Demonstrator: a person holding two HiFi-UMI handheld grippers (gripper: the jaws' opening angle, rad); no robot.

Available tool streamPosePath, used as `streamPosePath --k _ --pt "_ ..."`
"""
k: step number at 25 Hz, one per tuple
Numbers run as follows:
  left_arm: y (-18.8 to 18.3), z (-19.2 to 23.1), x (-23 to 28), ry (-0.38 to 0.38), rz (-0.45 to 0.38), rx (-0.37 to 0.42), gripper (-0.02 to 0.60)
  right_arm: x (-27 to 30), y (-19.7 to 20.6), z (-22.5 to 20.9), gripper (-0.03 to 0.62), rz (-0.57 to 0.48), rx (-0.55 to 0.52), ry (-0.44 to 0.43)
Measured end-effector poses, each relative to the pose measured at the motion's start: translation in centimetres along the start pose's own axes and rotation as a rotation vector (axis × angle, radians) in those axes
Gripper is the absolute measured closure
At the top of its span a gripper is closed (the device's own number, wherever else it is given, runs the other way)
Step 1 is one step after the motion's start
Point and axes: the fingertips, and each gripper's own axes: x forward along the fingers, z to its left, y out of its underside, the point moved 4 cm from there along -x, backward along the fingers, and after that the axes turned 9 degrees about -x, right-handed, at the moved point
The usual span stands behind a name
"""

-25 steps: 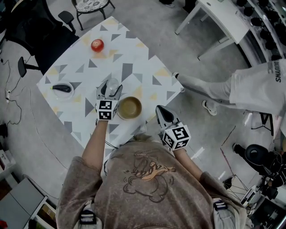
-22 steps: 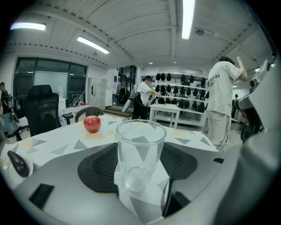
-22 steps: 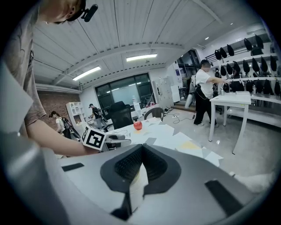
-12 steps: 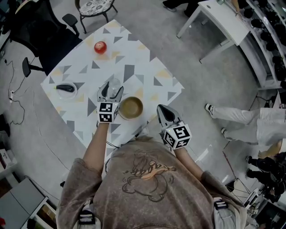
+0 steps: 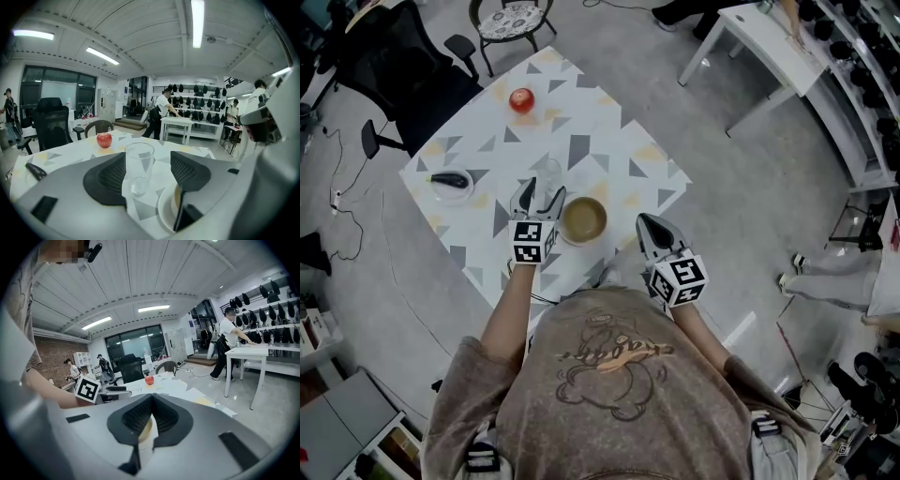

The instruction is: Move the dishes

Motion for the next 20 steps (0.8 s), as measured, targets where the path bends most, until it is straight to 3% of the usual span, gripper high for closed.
streamPosePath --k 8,20 --pt "1.6 -1.9 -1.7 0.012 0.016 -0.011 0.293 -1.2 0.0 0.4 0.589 -0.03 -0.002 0.005" --pt "5.3 -2.9 -1.7 0.013 0.108 -0.05 0.293 -3.1 0.4 -0.1 0.589 -0.039 0.01 0.043"
